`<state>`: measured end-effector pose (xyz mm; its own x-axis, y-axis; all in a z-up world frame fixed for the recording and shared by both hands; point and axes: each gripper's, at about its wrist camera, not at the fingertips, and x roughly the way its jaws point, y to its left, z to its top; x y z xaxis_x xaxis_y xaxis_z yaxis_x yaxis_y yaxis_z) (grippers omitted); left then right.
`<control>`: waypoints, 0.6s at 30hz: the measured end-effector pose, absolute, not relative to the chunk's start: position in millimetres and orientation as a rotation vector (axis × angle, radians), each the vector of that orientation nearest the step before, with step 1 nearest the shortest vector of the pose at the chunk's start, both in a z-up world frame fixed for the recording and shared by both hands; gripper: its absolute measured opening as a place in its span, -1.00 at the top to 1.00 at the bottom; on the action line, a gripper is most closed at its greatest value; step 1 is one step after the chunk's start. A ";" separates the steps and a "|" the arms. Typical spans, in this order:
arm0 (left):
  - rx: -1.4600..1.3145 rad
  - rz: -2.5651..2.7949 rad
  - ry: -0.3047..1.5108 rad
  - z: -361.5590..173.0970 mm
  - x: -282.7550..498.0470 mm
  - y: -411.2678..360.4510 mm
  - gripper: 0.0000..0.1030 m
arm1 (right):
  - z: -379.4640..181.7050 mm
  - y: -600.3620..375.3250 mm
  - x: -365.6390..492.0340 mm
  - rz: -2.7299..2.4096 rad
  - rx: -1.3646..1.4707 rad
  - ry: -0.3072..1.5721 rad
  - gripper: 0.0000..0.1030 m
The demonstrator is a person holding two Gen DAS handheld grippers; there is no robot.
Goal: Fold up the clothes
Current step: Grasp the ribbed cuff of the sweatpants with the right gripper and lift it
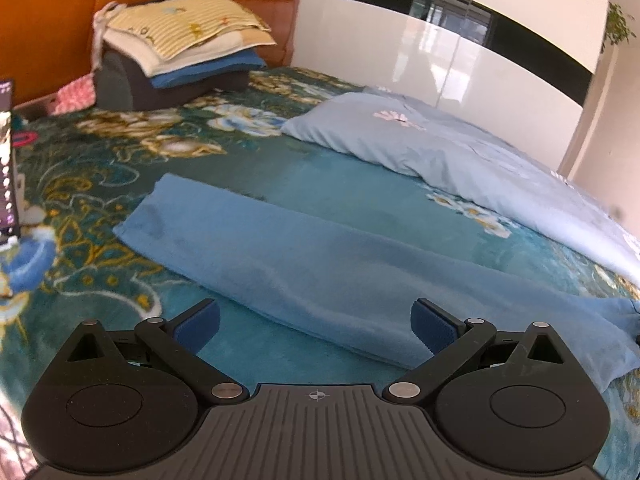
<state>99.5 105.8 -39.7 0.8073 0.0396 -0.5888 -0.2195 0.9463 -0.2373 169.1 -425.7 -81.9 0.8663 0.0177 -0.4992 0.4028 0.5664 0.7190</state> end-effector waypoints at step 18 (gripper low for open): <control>-0.442 0.180 0.576 -40.5 78.1 158.7 -0.99 | 41.9 -267.3 191.9 0.177 0.719 0.330 0.81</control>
<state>78.1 158.7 -40.5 0.8261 0.0419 -0.5620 -0.2850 0.8913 -0.3525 191.9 -267.3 41.9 0.9338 0.2701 -0.2348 -0.0457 0.7408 0.6702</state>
